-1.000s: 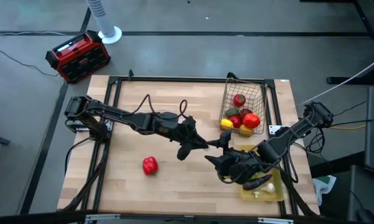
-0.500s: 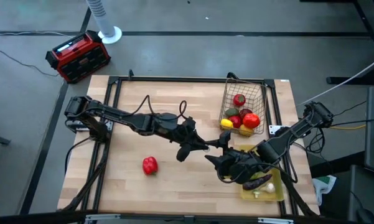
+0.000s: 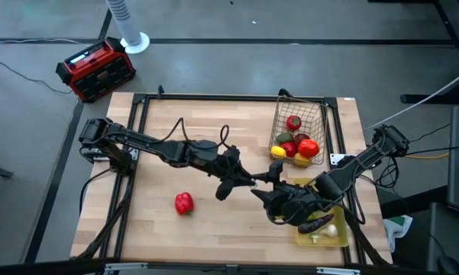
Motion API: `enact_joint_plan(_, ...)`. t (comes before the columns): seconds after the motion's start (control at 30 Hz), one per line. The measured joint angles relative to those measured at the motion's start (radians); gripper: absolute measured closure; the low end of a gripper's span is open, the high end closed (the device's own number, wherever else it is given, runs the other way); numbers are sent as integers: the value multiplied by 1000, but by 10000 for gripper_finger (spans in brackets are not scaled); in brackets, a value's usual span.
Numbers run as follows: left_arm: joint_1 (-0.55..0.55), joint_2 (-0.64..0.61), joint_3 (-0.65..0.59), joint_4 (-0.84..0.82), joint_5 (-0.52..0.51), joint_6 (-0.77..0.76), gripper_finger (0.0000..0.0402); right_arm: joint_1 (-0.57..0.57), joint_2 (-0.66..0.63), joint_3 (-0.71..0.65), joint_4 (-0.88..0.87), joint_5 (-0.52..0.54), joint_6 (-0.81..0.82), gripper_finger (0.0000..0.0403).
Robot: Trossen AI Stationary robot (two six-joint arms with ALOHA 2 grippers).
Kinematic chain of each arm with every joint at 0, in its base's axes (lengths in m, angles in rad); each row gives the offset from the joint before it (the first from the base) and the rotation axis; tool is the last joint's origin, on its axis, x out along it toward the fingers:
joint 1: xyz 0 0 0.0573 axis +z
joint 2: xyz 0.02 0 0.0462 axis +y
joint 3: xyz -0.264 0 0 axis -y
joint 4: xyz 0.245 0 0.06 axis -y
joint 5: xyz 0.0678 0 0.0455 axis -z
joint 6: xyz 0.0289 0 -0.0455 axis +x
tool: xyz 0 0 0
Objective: Sort produce into baskets
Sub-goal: Put the green mushroom into the yellow bin
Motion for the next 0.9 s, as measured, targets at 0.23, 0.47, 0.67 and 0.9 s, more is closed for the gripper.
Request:
enact_joint_plan(0.23,-1,0,0,-3,3,0,339,0,0,0,26,0,-52,214)
enact_joint_plan(0.47,-1,0,0,-3,3,-1,326,0,0,0,28,-2,-52,227)
enact_joint_plan(0.67,0,0,0,-2,-3,0,269,0,0,0,31,-15,-52,228)
enact_joint_plan(0.9,0,0,0,-22,-3,30,216,3,0,-1,0,-29,-36,228)
